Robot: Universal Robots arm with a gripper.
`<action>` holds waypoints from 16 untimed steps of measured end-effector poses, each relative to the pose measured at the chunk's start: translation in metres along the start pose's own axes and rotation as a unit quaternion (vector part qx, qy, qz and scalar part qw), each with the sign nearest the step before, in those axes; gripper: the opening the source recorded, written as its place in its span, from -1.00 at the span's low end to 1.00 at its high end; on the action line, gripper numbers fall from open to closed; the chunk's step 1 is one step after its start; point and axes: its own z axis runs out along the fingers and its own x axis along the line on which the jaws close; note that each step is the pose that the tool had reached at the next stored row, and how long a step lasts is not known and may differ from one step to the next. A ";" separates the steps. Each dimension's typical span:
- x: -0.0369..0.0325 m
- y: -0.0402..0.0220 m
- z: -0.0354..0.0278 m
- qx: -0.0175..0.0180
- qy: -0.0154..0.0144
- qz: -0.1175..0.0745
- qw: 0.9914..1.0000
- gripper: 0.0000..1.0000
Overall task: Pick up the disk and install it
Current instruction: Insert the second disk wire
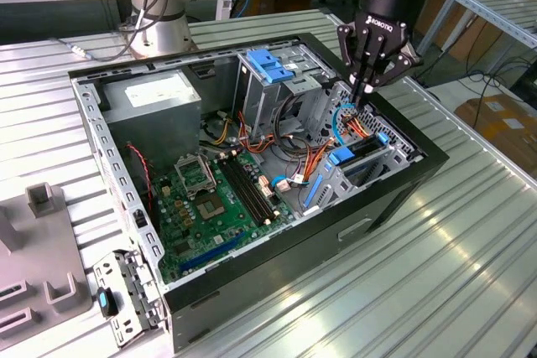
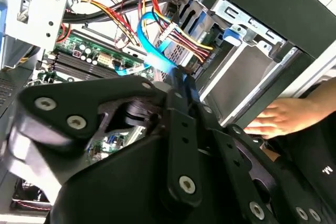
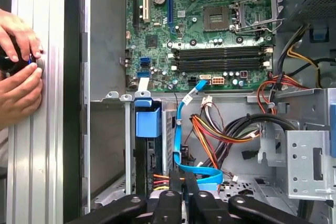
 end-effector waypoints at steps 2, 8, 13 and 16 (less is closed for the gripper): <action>0.0000 0.0000 -0.0001 0.000 0.002 0.000 1.000 -0.79; 0.0000 0.0000 -0.0001 0.000 0.004 0.000 1.000 -0.79; 0.0000 0.0000 -0.0001 0.000 0.004 0.000 1.000 -0.79; -0.0001 0.0000 0.0000 0.000 0.004 0.000 1.000 -0.77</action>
